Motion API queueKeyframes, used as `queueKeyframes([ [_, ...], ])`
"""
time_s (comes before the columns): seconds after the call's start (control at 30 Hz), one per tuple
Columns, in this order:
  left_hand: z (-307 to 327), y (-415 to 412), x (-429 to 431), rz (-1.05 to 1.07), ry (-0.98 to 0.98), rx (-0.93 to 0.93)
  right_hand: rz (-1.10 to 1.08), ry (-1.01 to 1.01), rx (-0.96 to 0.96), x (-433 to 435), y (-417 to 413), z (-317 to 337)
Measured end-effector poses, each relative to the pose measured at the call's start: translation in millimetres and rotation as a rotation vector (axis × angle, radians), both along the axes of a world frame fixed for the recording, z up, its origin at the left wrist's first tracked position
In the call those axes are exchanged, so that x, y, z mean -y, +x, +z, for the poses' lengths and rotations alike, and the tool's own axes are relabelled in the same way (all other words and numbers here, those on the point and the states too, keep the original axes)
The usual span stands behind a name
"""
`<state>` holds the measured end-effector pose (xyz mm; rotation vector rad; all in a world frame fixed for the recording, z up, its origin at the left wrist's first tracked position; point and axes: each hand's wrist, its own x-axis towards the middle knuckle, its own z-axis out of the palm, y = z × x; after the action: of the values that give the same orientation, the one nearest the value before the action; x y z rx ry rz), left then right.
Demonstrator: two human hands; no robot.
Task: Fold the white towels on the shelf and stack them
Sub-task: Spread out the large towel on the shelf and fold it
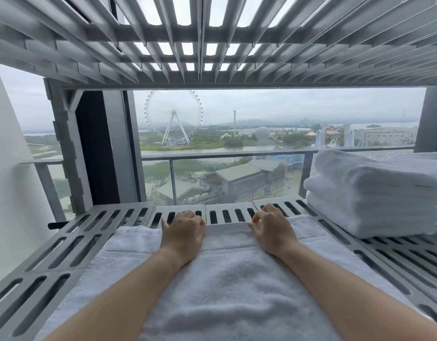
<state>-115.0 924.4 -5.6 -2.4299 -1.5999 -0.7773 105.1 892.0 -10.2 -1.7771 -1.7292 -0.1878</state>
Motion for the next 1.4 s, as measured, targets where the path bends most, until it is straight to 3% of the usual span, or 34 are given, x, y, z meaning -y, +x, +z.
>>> queueKeyframes([
  [0.17, 6.3, -9.1, 1.5, 0.182, 0.162, -0.191, -0.122, 0.075, 0.144, 5.4, -7.5, 2.4],
  [0.33, 5.0, -6.8, 3.3, 0.107, 0.1, -0.104, -0.128, -0.056, 0.054, 8.6, -8.7, 6.5],
  [0.43, 10.2, -2.1, -6.6, 0.075, 0.108, -0.138, -0.158, -0.161, 0.185, -3.5, -4.5, 26.1],
  [0.53, 11.9, -1.1, -16.5, 0.008, -0.068, -0.149, -0.142, -0.268, 0.32, -13.9, -2.1, 26.0],
  [0.67, 11.2, -9.8, -29.4, -0.113, -0.19, -0.164, -0.119, -0.25, 0.135, -13.4, -0.1, 1.2],
  [0.8, 13.4, -17.7, -38.3, -0.181, -0.238, -0.206, -0.082, -0.231, 0.088, -13.6, 1.2, 3.2],
  [0.97, 7.3, -21.2, -38.1, -0.15, -0.317, -0.13, -0.072, -0.248, 0.108, -13.7, 2.6, 1.8],
  [1.2, 0.1, -23.8, -23.1, -0.054, -0.102, -0.057, -0.061, -0.187, 0.034, -13.7, 3.8, 0.8],
  [1.4, 0.2, -23.6, -13.5, 0.008, 0.093, -0.071, -0.096, -0.038, 0.169, -14.1, 1.9, -1.2],
])
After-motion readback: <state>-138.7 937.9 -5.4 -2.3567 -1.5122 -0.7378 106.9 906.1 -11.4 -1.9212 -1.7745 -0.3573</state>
